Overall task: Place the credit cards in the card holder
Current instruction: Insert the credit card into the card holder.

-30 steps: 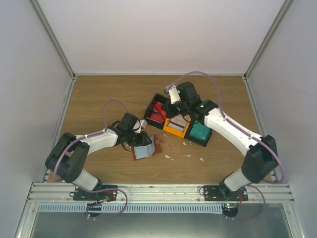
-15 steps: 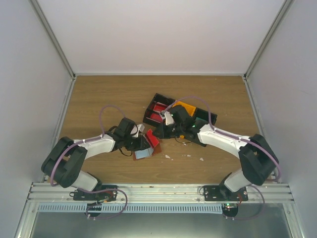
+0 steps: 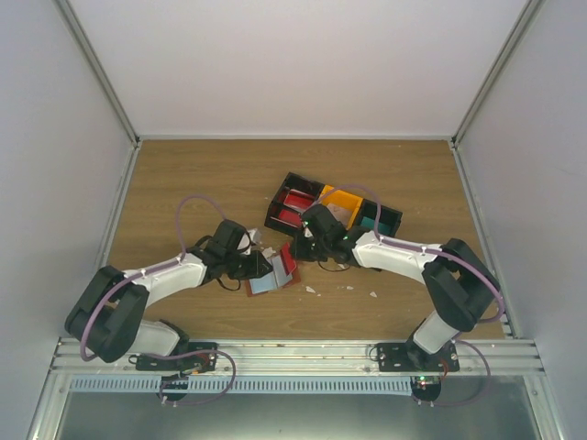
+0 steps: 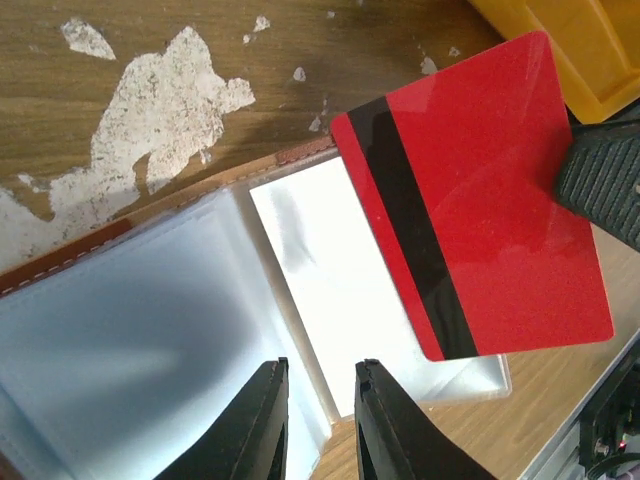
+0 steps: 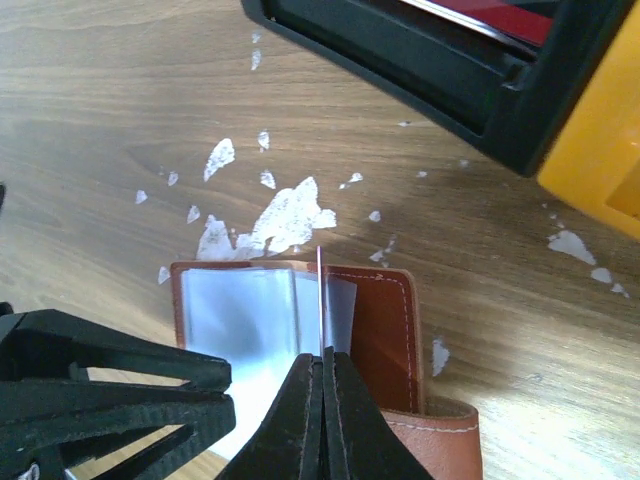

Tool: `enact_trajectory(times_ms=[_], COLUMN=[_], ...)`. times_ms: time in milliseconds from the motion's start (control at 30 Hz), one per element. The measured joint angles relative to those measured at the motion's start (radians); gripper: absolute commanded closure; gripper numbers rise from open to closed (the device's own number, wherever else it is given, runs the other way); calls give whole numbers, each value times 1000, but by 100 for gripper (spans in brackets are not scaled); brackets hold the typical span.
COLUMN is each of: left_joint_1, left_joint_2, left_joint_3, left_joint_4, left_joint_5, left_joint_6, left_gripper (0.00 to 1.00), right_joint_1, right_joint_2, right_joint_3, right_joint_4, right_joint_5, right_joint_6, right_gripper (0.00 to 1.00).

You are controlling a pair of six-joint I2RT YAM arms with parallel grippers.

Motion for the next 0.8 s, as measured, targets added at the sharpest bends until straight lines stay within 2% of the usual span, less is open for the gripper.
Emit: enact_trajectory(times_ms=[333, 633, 800], left_joint_1=[6, 6, 6], left_joint_2=[37, 134, 179], left_joint_3=[-31, -47, -26], left_joint_4=[91, 205, 201], left_joint_5=[91, 181, 185], left_joint_6=[-45, -129, -137], left_gripper=[65, 75, 77], right_joint_1=[-2, -4, -6], right_joint_2=[5, 29, 55], right_joint_3=[-42, -43, -43], right_joint_4=[77, 132, 132], right_joint_5=[-31, -87, -116], right_joint_6=[-43, -62, -88], right_gripper=[100, 99, 92])
